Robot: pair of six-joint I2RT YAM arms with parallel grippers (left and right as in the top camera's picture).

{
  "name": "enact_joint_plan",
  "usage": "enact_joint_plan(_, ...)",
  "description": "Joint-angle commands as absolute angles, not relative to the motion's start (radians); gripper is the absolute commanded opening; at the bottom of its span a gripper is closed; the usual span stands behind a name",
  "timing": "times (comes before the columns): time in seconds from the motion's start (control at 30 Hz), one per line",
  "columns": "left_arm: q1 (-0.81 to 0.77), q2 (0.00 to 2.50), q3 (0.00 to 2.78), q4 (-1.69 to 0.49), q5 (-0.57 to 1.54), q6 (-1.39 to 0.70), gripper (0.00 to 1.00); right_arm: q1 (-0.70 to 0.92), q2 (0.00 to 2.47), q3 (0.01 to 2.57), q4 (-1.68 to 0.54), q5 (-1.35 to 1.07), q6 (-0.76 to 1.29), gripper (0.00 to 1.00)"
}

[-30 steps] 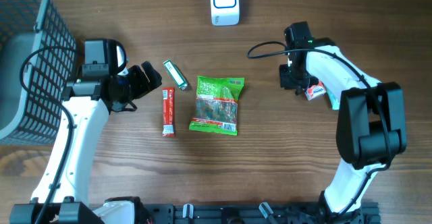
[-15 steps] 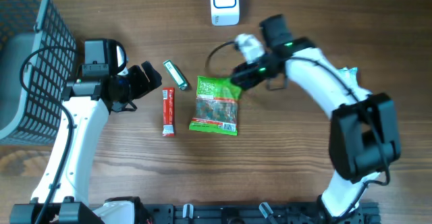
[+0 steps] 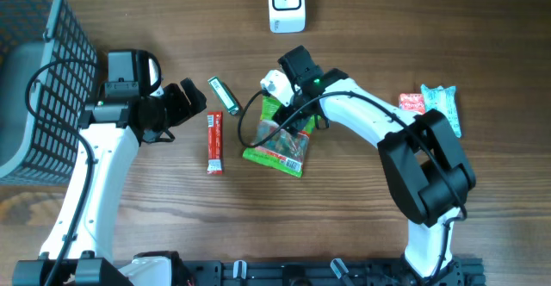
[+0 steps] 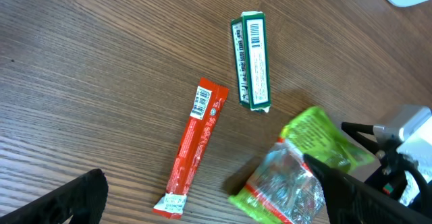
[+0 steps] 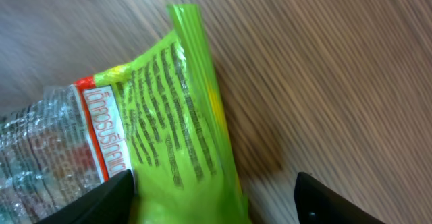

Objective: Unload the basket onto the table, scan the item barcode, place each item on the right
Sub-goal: 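Grasp the green snack bag at center with the right gripper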

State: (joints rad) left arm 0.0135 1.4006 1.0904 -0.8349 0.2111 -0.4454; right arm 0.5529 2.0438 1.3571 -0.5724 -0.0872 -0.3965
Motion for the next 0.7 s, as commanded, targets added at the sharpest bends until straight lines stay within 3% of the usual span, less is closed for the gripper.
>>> enact_joint_plan(0.0,0.016,1.397,1.099,-0.835,0.220,-0.422,1.00,0.473,2.010,1.343,-0.679,0.055,-0.273,0.72)
enact_joint_plan(0.1,0.016,1.397,1.099,-0.835,0.220,-0.422,1.00,0.369,1.972,1.343,-0.799,-0.030,-0.136,0.73)
enact_joint_plan(0.17,0.016,1.397,1.099,-0.835,0.220,-0.422,1.00,0.329,1.971,1.343,-0.847,-0.136,-0.132,0.83)
enact_joint_plan(0.23,0.016,1.397,1.099,-0.835,0.220,-0.422,1.00,0.303,1.963,1.343,-0.875,-0.236,-0.132,0.85)
enact_joint_plan(0.4,0.016,1.397,1.099,-0.835,0.220,-0.422,1.00,0.294,1.843,1.343,-0.943,-0.253,-0.057,1.00)
enact_joint_plan(0.6,0.016,1.397,1.099,-0.835,0.220,-0.422,1.00,0.294,1.690,1.343,-0.960,-0.264,0.060,1.00)
enact_joint_plan(0.67,0.016,1.397,1.099,-0.835,0.220,-0.422,1.00,0.294,1.692,1.335,-1.014,-0.261,0.064,0.82)
